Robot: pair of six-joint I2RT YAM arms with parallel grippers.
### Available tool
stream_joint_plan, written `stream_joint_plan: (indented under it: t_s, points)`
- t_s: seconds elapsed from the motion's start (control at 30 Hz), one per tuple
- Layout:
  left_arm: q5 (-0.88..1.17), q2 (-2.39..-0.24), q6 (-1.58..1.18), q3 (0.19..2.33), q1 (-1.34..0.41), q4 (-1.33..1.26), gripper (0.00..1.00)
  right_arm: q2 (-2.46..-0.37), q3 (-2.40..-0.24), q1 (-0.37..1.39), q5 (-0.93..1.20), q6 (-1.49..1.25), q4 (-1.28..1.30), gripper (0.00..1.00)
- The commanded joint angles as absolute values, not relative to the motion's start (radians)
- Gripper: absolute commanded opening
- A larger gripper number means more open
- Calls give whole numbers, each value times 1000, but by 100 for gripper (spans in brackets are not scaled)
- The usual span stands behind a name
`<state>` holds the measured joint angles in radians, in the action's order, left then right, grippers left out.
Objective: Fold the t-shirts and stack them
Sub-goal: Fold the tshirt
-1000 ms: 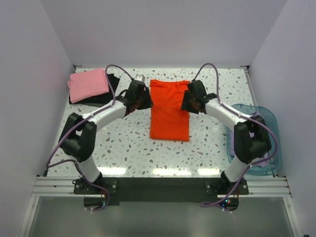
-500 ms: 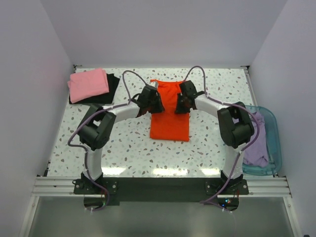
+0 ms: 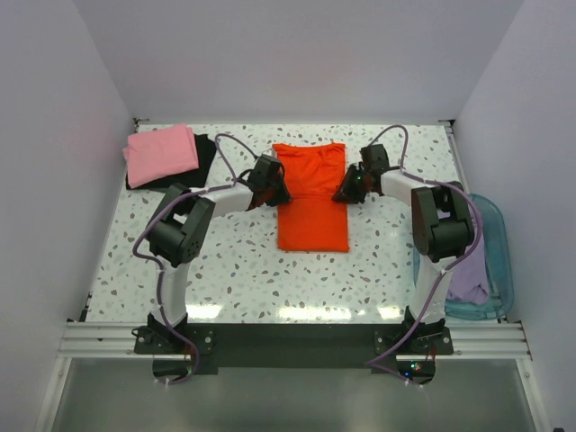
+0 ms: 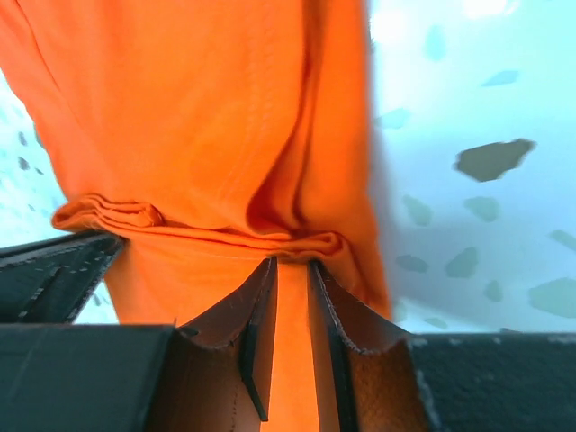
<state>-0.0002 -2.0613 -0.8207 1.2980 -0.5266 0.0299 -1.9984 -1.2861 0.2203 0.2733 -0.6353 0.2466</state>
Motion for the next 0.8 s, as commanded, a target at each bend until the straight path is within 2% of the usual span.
stream_joint_plan:
  t_s: [0.0, 0.27, 0.43, 0.47, 0.53, 0.63, 0.77]
  points:
    - [-83, -2069, -813, 1275, -509, 136, 18, -2011, -1267, 157, 351, -686, 183, 25]
    - [-51, -2022, -764, 1287, -506, 143, 19, -2022, -1229, 86, 463, -761, 113, 25]
    - [-38, -1904, -703, 1279, -506, 112, 39, -1863, -1183, 94, 309, -684, 231, 32]
    - [-49, -1857, -696, 1279, -505, 127, 46, -1833, -1172, 94, 289, -675, 247, 34]
    - [-57, -1807, -689, 1261, -505, 135, 52, -1745, -1148, 98, 241, -658, 291, 38]
    - [-66, -1709, -701, 1191, -508, 150, 55, -1636, -1088, 133, 177, -624, 343, 39]
    - [-75, -1594, -770, 1053, -526, 167, 53, -1510, -936, 231, 95, -610, 353, 46]
